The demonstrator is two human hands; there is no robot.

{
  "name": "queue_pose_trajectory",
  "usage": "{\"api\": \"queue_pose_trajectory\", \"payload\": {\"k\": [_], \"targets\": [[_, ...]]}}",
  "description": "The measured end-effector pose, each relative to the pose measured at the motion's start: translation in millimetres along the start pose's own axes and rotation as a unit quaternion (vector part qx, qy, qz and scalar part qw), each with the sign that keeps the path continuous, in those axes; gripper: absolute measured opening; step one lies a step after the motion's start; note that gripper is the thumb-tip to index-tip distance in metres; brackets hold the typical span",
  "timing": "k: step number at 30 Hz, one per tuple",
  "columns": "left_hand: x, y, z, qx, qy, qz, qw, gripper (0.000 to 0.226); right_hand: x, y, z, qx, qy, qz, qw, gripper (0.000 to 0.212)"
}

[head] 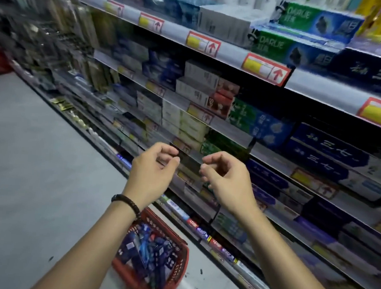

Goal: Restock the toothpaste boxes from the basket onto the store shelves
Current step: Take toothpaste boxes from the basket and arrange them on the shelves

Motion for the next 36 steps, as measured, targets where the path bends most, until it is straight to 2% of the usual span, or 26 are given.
{"api": "queue_pose_trajectory", "payload": {"k": [14,21,36], "targets": [[-13,-12,70,-0.121,-0.068,-0.087,0.987,0.005,96,-42,-57,0.045,-0.048,0.162,0.985,0.002],[-14,-15,124,-0.185,-0.068,-0.117,0.973,0.009,138,-45,-96,0.083,-0.015,0.199,0.976,0.003],[-9,-4,274,-0.252,-0.076,0.006,0.965,0.012,237,-9,-195,0.172,0.042,0.219,0.959,0.010]]}}
Point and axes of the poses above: each hand's wrist, its own y-axis away from the middle knuckle, its own x-axis out of the palm, z = x × y, the point moved 2 cm from there along -y, towards the middle knuckle, and after that the axes turned 10 degrees about -z, right-handed, at the moved point
